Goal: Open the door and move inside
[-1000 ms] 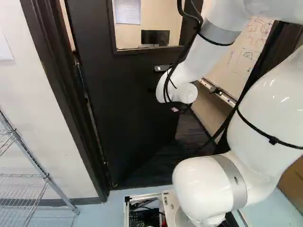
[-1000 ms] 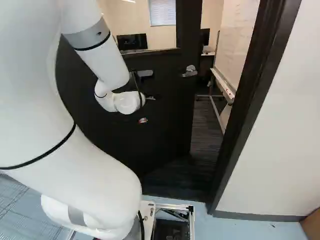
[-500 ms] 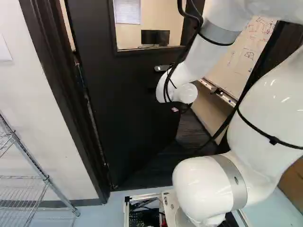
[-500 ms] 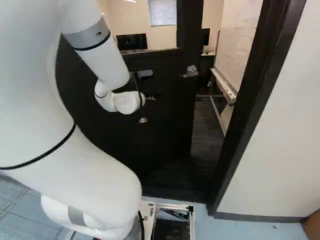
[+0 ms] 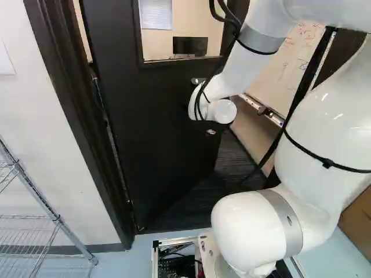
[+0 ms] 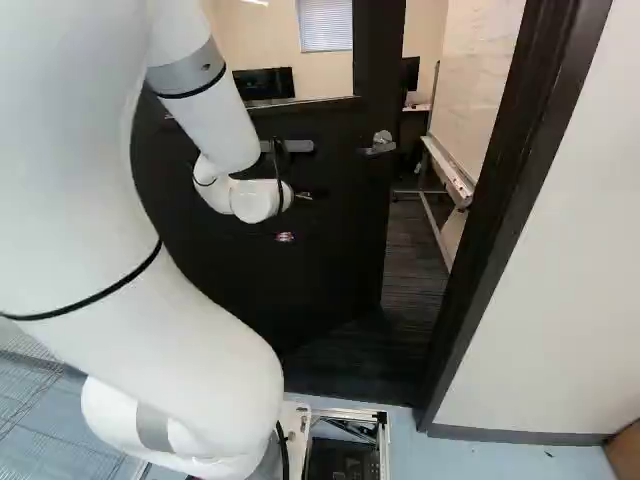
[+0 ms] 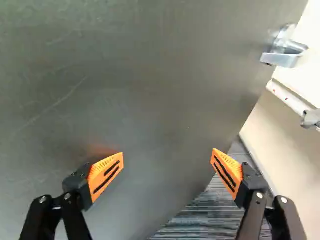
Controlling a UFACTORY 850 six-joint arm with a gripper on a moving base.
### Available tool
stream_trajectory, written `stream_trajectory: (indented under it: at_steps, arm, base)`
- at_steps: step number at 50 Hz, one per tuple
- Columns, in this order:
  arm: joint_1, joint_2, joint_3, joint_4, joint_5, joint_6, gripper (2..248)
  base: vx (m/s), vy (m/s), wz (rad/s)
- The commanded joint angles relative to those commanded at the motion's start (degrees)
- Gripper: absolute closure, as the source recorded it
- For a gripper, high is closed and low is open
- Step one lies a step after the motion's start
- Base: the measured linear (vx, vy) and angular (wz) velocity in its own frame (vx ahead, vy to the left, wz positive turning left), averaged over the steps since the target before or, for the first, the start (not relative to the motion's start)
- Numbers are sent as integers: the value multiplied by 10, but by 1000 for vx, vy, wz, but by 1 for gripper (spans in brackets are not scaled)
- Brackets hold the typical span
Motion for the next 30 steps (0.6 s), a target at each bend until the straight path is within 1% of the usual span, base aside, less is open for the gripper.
stream_trajectory:
  at_steps: [11,15,21,30]
  arm:
    - [10,-16,-17,66,0,0,3]
    - [15,-23,-24,84,0,0,3]
    - [21,-34,-35,93,0,0,3]
    - [32,-51,-53,96,0,0,3]
  base:
    - [0,0,0]
    - [0,0,0]
    - [0,0,0]
    - [0,0,0]
